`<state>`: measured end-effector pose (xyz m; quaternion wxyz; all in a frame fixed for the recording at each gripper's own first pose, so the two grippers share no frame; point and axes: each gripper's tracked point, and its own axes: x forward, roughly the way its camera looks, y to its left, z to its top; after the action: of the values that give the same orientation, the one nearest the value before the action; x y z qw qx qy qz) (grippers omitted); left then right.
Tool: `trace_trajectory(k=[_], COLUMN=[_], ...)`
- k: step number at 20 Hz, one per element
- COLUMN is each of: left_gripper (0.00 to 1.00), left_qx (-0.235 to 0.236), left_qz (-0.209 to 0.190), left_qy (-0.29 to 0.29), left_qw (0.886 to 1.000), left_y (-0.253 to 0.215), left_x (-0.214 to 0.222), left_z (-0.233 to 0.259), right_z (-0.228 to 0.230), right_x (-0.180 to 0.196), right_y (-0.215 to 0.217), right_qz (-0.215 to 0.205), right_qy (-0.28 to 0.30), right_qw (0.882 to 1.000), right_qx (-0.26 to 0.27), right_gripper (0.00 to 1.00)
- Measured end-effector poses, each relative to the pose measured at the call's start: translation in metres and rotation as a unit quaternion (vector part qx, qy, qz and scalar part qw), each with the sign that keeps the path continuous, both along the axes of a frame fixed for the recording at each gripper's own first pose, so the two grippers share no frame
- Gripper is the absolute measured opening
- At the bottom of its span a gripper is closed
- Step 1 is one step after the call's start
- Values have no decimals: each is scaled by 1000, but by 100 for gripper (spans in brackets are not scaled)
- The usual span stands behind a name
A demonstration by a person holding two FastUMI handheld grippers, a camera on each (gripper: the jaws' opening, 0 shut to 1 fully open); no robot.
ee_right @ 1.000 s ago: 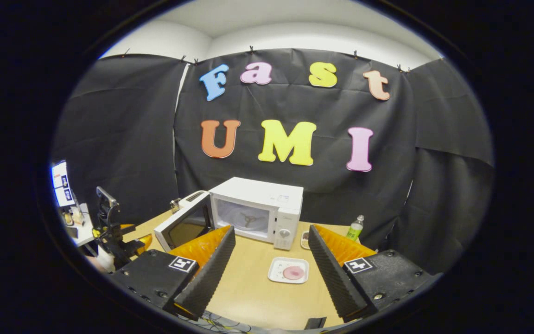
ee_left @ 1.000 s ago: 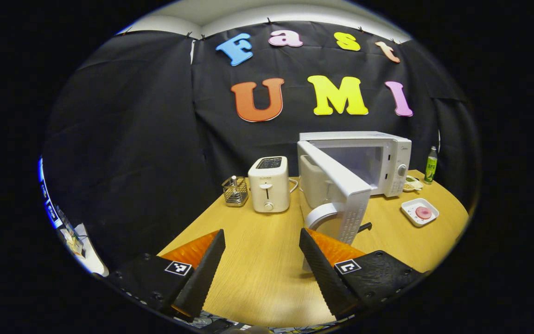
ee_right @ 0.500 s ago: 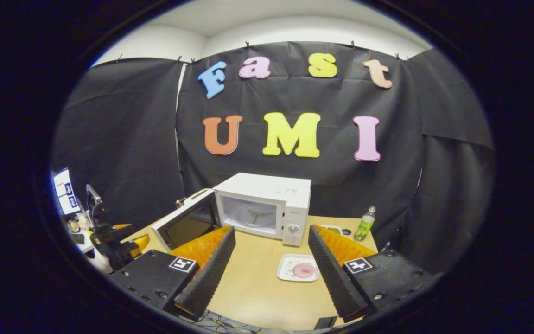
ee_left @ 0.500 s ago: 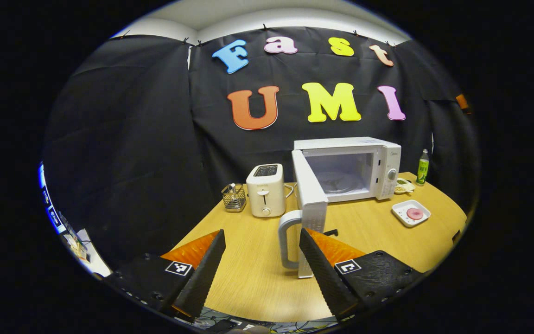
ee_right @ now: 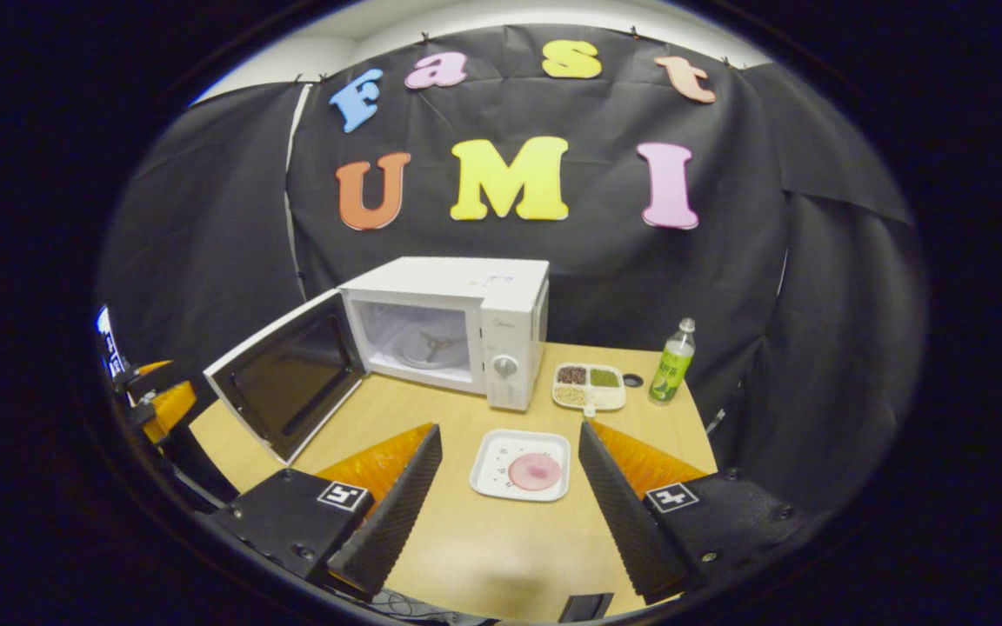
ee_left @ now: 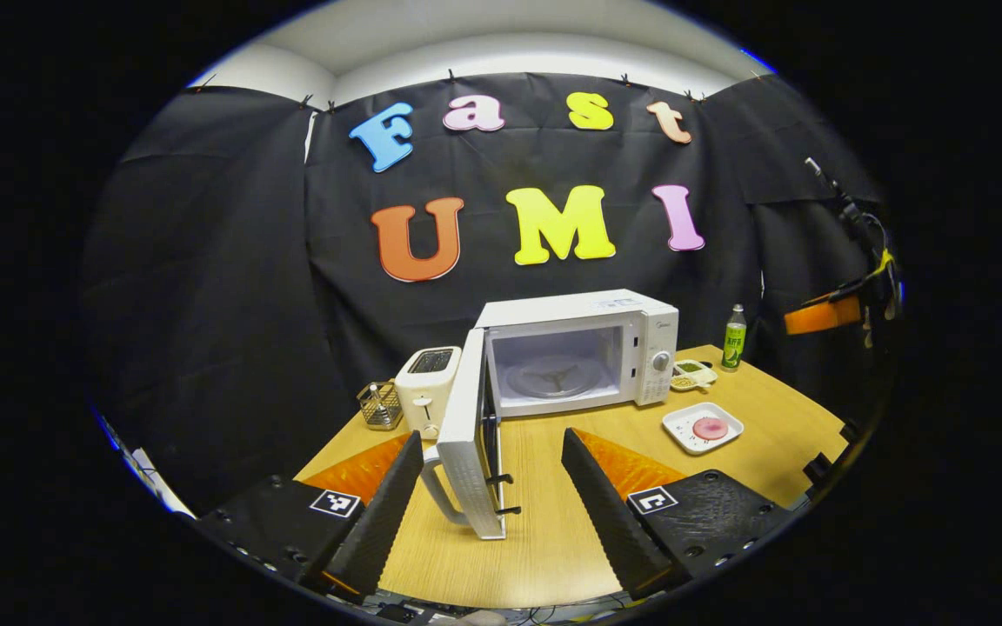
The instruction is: Open the microwave oven with the left hand, put the food in, and close the microwave oven.
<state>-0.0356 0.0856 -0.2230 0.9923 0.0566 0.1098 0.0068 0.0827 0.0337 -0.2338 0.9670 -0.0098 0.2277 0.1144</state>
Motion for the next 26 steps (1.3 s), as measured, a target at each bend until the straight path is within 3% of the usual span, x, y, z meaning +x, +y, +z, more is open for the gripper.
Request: trace_trajectory(k=[5,6,7,8,9,11,12,13,14,15,19,20,21,22,23,24,26], left_gripper=[96,96,96,96,96,96,96,96,95,96,96,96,96,96,96,96,96], left_qx=[-20,-17,-12,-7,-4,-2,0,1,2,2,5,8,9,9,8,7,6], left_qz=[6,10,16,23,30,44,53,61,68,74,95,100,105,111,116,120,126], left_qy=[-2,-3,-1,0,1,6,9,12,16,19,23,23,22,22,22,24,29], left_qw=[1000,1000,1000,1000,1000,999,999,998,998,997,995,995,994,994,993,992,992], left_y=[-33,-37,-40,-42,-45,-50,-51,-54,-56,-58,-66,-67,-68,-70,-70,-72,-75], left_x=[2,3,5,5,7,9,10,10,10,10,10,9,9,8,7,7,8], left_z=[33,40,42,46,50,54,55,55,55,55,58,59,61,62,62,60,57], right_z=[-88,-107,-124,-139,-156,-186,-197,-207,-217,-222,-239,-244,-247,-249,-249,-247,-247], right_x=[61,72,83,92,101,113,114,117,120,122,138,139,139,140,140,138,138], right_y=[-23,-27,-30,-35,-40,-47,-49,-50,-49,-47,-41,-43,-42,-40,-39,-40,-40], right_qz=[-7,-9,-8,-8,-11,-10,-2,2,12,17,1,-3,-2,4,13,25,33], right_qy=[83,105,126,146,162,198,213,227,241,253,291,303,313,323,325,333,349], right_qw=[996,994,991,988,985,978,975,972,968,965,951,948,944,942,941,940,934], right_qx=[37,40,47,55,58,60,64,65,66,75,103,100,101,96,87,75,68], right_gripper=[100,94,99,88,94,92,87,75,80,67,41,26,33,25,12,20,17])
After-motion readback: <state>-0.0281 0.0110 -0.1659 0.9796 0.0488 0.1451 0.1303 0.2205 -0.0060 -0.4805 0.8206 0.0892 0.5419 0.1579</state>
